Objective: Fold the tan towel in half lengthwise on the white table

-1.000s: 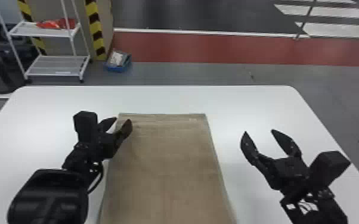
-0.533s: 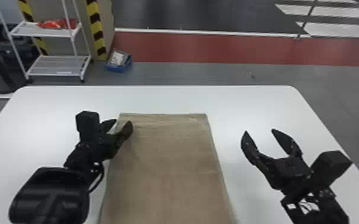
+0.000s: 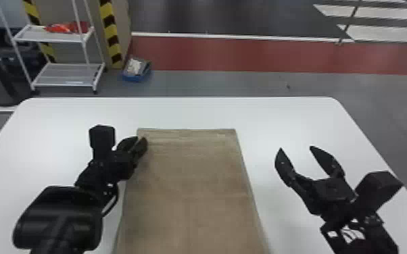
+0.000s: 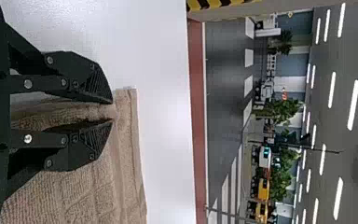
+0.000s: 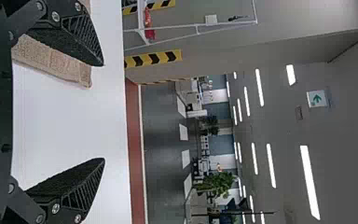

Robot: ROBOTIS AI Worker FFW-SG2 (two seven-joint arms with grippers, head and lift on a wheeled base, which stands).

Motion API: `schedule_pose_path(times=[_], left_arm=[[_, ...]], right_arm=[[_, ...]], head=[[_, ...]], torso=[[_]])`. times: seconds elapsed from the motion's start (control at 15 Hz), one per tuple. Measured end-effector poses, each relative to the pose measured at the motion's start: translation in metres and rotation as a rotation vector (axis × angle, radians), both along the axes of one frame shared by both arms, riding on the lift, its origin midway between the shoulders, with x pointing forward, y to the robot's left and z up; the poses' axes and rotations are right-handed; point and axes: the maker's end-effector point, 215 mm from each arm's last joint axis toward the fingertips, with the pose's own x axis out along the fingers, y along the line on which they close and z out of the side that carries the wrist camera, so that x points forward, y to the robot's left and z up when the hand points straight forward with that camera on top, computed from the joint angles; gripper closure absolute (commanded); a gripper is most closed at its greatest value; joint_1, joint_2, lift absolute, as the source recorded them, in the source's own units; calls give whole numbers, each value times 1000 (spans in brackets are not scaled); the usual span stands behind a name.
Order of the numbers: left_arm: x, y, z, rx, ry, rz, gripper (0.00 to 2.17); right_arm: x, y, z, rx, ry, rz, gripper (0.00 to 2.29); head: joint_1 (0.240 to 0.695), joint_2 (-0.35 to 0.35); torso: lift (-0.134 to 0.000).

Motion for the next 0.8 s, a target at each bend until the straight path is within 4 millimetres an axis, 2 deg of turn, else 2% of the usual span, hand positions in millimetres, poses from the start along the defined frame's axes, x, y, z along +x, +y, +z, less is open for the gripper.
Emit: schedule_pose_path(times=[0.33, 0.53, 0.67, 0.8], left_arm=[[-8, 12, 10, -1, -31, 36, 1359], [-26, 12, 43, -3, -91, 50, 1359], [-47, -5, 75, -5, -123, 26, 1355], [-73, -41, 99, -16, -115, -37, 1359]], right_arm=[[0, 0, 0, 2, -1, 0, 174], [-1, 0, 0, 2, -1, 0, 174], [-1, 0, 1, 6, -2, -2, 174], [0, -6, 2, 4, -4, -21, 174]], head=[[695, -57], [695, -55], [695, -75], [695, -110]], torso=[[-123], [-123], [-123], [-123]])
